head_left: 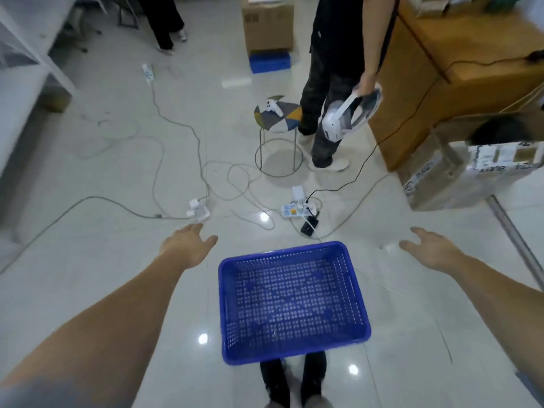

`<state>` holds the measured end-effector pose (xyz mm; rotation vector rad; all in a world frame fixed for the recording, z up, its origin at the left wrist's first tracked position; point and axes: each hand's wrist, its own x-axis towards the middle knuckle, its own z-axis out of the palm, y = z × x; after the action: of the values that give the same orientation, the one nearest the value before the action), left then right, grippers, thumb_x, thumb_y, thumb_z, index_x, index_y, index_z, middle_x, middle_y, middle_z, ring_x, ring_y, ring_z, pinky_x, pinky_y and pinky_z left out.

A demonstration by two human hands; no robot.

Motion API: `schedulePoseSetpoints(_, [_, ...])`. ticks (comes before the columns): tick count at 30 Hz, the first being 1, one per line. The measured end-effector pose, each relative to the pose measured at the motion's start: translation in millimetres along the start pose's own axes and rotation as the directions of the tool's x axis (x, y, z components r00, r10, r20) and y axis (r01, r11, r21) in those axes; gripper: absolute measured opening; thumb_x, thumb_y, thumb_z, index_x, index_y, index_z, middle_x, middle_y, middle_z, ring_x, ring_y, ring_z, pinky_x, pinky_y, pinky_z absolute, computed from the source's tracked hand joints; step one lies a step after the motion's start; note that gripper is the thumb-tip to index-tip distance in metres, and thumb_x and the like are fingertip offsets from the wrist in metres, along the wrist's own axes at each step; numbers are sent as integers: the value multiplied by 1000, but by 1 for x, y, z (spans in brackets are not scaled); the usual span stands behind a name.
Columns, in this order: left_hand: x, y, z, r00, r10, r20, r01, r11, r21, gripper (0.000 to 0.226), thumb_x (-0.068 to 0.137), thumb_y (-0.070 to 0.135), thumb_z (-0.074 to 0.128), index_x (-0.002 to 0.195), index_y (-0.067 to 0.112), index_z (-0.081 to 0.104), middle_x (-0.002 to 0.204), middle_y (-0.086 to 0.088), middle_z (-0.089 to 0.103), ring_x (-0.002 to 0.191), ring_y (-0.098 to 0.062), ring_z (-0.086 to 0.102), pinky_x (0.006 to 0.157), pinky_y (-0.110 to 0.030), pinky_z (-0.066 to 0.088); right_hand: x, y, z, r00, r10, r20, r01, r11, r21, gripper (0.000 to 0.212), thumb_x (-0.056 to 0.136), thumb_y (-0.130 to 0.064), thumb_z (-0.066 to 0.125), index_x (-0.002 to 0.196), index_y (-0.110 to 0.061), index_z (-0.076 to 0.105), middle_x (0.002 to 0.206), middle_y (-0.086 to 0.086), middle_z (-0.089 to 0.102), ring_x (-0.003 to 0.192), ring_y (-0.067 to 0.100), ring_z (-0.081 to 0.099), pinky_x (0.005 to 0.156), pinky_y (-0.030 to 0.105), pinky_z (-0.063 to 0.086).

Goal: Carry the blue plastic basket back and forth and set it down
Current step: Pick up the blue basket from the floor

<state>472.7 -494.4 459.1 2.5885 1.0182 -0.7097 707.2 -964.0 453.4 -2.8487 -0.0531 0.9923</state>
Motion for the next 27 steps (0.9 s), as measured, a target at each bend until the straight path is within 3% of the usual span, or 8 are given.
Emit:
schedulePoseSetpoints(3, [24,-4,55,996,-59,72,58,998,18,75,95,66,34,156,24,29,163,-2,29,143,-29,38,114,-48,35,49,0,48,996,4,88,0,999,-42,75,95,-56,50,157,-20,27,160,14,34,141,36,39,114,41,32])
schedulePoseSetpoints(10, [93,-11,194,970,-116,214,112,993,33,74,95,66,34,156,23,29,162,-2,32,142,-29,40,113,-49,36,157,18,172,973,-17,230,43,993,-109,73,95,-56,48,157,-21,28,160,12,35,142,34,39,113,45,34])
schedulePoseSetpoints(15, [135,-22,297,955,-131,267,134,991,6,71,95,65,34,153,24,34,156,-1,40,136,-29,45,108,-49,39,221,37,265,960,12,278,16,995,-99,74,95,-58,46,156,-20,29,157,14,39,139,35,43,111,48,38])
schedulePoseSetpoints(19, [163,-43,374,937,-189,296,208,977,-36,78,91,66,37,155,22,25,161,-3,29,138,-32,43,108,-53,40,258,48,327,957,65,281,-57,998,-37,76,96,-49,51,157,-10,25,152,21,45,134,40,47,107,45,39])
schedulePoseSetpoints(24, [194,-70,459,873,-374,314,454,858,-241,80,88,48,57,150,16,19,152,-11,40,126,-39,52,102,-58,44,287,62,383,959,159,234,-179,982,68,68,97,-31,59,149,1,29,135,26,57,117,43,58,90,43,45])
schedulePoseSetpoints(27, [206,-76,495,851,-426,306,519,772,-368,72,91,39,58,149,17,20,146,-15,44,120,-42,55,101,-58,45,299,71,410,955,210,209,-241,961,134,64,96,-28,60,147,-2,31,132,26,58,113,44,59,90,45,47])
